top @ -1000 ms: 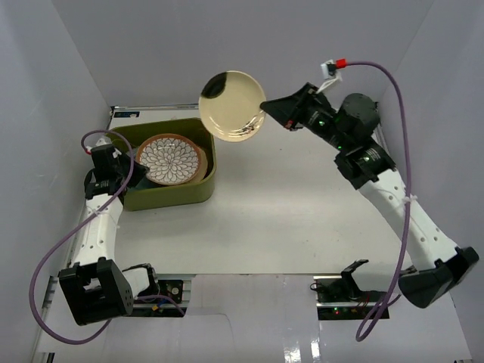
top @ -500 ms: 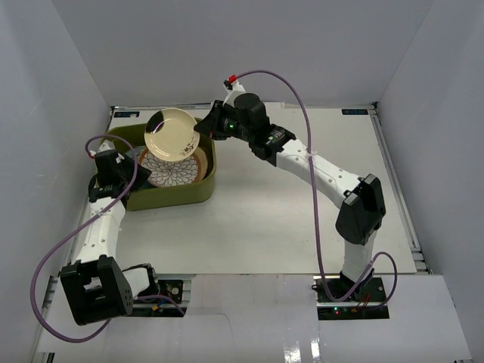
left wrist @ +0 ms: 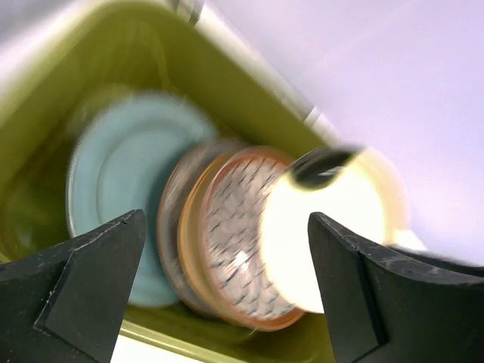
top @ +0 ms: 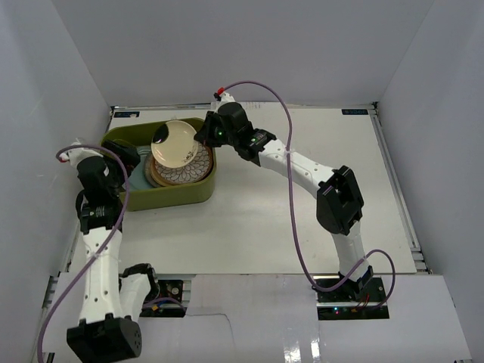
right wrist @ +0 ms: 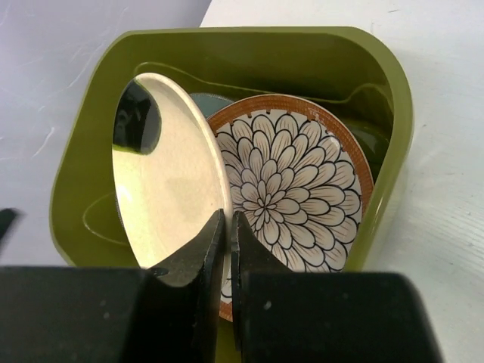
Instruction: Place the plates into the plastic bin on the countertop
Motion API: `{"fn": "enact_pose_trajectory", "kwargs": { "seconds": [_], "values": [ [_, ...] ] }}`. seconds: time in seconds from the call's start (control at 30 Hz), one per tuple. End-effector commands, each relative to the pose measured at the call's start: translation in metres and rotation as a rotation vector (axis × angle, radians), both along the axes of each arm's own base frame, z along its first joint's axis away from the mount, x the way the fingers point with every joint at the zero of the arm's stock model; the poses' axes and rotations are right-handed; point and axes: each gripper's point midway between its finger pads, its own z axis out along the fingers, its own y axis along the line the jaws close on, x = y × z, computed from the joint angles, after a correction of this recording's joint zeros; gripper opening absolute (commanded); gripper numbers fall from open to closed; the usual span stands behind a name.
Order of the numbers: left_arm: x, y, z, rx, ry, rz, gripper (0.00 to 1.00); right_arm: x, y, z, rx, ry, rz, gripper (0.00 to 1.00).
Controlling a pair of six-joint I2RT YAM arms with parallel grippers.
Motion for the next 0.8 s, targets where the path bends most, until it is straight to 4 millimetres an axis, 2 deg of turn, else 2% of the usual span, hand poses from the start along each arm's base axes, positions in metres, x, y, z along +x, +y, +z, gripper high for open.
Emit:
{"fn": "enact_pose_trajectory", "kwargs": {
  "seconds": [0.0,0.03,0.07,0.1,0.17,0.2,0.23,0.3,0.33,0.4,0.57,0.6,0.63,0.67,0.7,0.73,0.77],
  "values": [
    [-0.018,0.023,0.057,0.046,-0.118,0.152,0.98,0.003,0.0,0.027,0.019,-0.091,-0.034,0.08],
    [-0.02,0.023,0.07,0.049,-0.138,0.154,0.98,0.004,0.003,0.016,-0.007,-0.087,-0.029,0.08],
    [-0.022,0.02,0.078,0.048,-0.161,0.138,0.98,0.003,0.004,0.015,-0.028,-0.078,-0.026,0.08],
    [-0.021,0.015,0.082,0.044,-0.176,0.113,0.98,0.003,0.008,0.001,-0.058,-0.07,-0.022,0.08],
    [-0.018,-0.014,0.096,0.026,-0.225,-0.055,0.98,0.002,0.012,0.0,-0.091,-0.092,-0.017,0.1],
    [-0.018,-0.026,0.099,0.014,-0.24,-0.121,0.98,0.0,0.013,-0.004,-0.113,-0.096,-0.024,0.14],
    [-0.02,-0.047,0.102,-0.007,-0.263,-0.239,0.98,0.0,0.013,-0.005,-0.117,-0.098,-0.029,0.24],
    [-0.024,-0.064,0.103,-0.032,-0.27,-0.327,0.98,-0.002,0.01,-0.005,-0.121,-0.097,-0.035,0.33],
    [-0.027,-0.07,0.101,-0.042,-0.267,-0.362,0.98,-0.003,0.011,-0.003,-0.115,-0.102,-0.034,0.45],
    [-0.036,-0.082,0.1,-0.06,-0.273,-0.427,0.98,-0.008,0.012,0.003,-0.112,-0.109,-0.032,0.54],
    [-0.069,-0.095,0.112,-0.056,-0.331,-0.465,0.98,-0.017,0.005,0.038,-0.097,-0.148,-0.032,0.75],
    [-0.073,-0.099,0.114,-0.06,-0.34,-0.486,0.98,-0.021,0.0,0.058,-0.074,-0.17,-0.033,0.78],
    [-0.078,-0.104,0.117,-0.065,-0.351,-0.51,0.98,-0.026,-0.003,0.065,-0.075,-0.185,-0.029,0.86],
    [-0.081,-0.108,0.118,-0.073,-0.354,-0.531,0.98,-0.032,-0.007,0.075,-0.067,-0.2,-0.023,0.9],
    [-0.085,-0.115,0.12,-0.095,-0.357,-0.568,0.98,-0.041,-0.021,0.106,-0.032,-0.238,-0.034,0.94],
    [-0.088,-0.118,0.122,-0.102,-0.364,-0.587,0.98,-0.047,-0.03,0.098,-0.058,-0.236,-0.029,0.98],
    [-0.092,-0.122,0.124,-0.107,-0.371,-0.608,0.98,-0.06,-0.05,0.133,-0.006,-0.284,-0.041,0.91]
  ]
}}
